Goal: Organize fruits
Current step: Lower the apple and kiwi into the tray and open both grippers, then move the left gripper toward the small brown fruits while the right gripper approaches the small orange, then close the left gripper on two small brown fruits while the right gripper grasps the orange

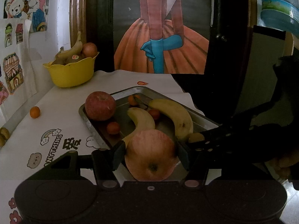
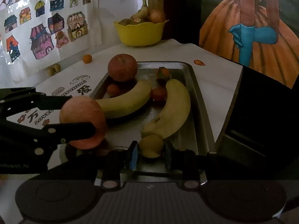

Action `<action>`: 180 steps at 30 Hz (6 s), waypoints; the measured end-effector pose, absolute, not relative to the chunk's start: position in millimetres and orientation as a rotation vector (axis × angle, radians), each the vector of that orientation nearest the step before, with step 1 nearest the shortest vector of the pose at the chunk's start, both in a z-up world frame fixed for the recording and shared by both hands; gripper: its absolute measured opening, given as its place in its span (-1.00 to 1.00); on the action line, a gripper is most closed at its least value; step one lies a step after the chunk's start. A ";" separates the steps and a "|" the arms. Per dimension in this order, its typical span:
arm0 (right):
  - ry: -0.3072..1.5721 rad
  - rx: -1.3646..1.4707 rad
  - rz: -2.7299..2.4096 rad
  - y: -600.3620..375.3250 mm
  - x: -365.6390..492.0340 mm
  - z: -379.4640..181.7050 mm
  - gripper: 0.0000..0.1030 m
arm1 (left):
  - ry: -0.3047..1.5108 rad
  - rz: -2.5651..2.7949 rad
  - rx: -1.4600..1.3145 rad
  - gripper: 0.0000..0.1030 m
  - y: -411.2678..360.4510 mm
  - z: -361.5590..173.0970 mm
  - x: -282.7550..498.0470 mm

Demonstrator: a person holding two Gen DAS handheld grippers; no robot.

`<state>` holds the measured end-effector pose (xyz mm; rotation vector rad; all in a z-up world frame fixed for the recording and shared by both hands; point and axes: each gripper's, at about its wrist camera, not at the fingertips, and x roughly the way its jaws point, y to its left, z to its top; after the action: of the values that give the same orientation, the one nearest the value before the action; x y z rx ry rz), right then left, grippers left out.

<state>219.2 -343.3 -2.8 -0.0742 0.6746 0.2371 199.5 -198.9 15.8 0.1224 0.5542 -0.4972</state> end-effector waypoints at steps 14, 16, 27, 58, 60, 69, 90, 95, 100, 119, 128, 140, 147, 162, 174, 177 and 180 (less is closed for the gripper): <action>0.617 -0.093 0.199 -339.0 203.7 -10.8 -0.09 | 0.515 -0.522 0.185 0.24 -197.5 9.8 182.2; 0.611 -0.085 0.193 -339.9 201.1 -11.5 -0.04 | 0.522 -0.527 0.183 0.26 -196.0 8.7 180.7; 0.551 -0.040 0.147 -344.6 175.1 -8.4 0.38 | 0.530 -0.539 0.149 0.58 -185.1 4.5 169.8; 0.501 0.109 0.080 -273.2 73.4 1.0 1.00 | 0.510 -0.259 -0.094 0.99 -41.4 15.2 118.4; 0.508 0.114 0.073 -263.7 70.6 1.0 1.00 | 0.506 -0.234 -0.106 0.99 -28.2 16.4 115.6; 0.511 0.048 0.095 -213.1 65.4 13.8 1.00 | 0.468 -0.150 -0.102 0.99 18.2 29.8 105.1; 0.182 -0.321 0.327 -126.3 149.9 134.5 1.00 | 0.376 -0.054 -0.041 0.99 33.1 65.7 164.8; 0.226 -0.378 0.429 -127.1 216.5 138.0 1.00 | 0.388 -0.048 -0.063 0.99 24.0 54.5 189.7; 0.299 -0.370 0.523 -133.9 281.7 127.4 1.00 | 0.423 0.025 -0.101 0.99 11.6 42.6 217.2; 0.563 -0.303 0.680 -143.2 471.4 69.1 0.93 | 0.528 0.358 0.020 0.99 -29.1 5.2 333.4; 0.597 -0.297 0.715 -141.0 494.3 51.4 0.68 | 0.540 0.389 0.033 0.79 -35.5 -2.3 357.8; 0.639 -0.331 0.775 -119.4 506.1 38.4 0.38 | 0.534 0.374 -0.156 0.49 -11.0 -8.7 354.9; 0.652 -0.338 0.780 -105.5 511.2 27.2 0.14 | 0.506 0.385 -0.221 0.00 -2.8 -8.6 345.5; 0.654 -0.340 0.746 -91.9 520.3 8.3 -0.28 | 0.501 0.379 -0.294 -0.51 7.0 -10.4 344.7; 0.672 -0.345 0.720 -92.1 484.2 7.6 -0.30 | 0.509 0.326 -0.259 -0.52 -0.4 -7.3 330.6; 0.673 -0.350 0.723 -94.9 466.4 10.4 -0.30 | 0.515 0.310 -0.262 -0.52 -1.4 -7.4 319.3; 0.680 -0.354 0.723 -98.6 448.3 11.3 -0.30 | 0.521 0.297 -0.258 -0.52 -3.6 -7.7 307.2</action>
<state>448.3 -98.6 11.3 -0.3539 0.6801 0.7227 307.2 -3.6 -7.7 -0.2584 0.5209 0.2970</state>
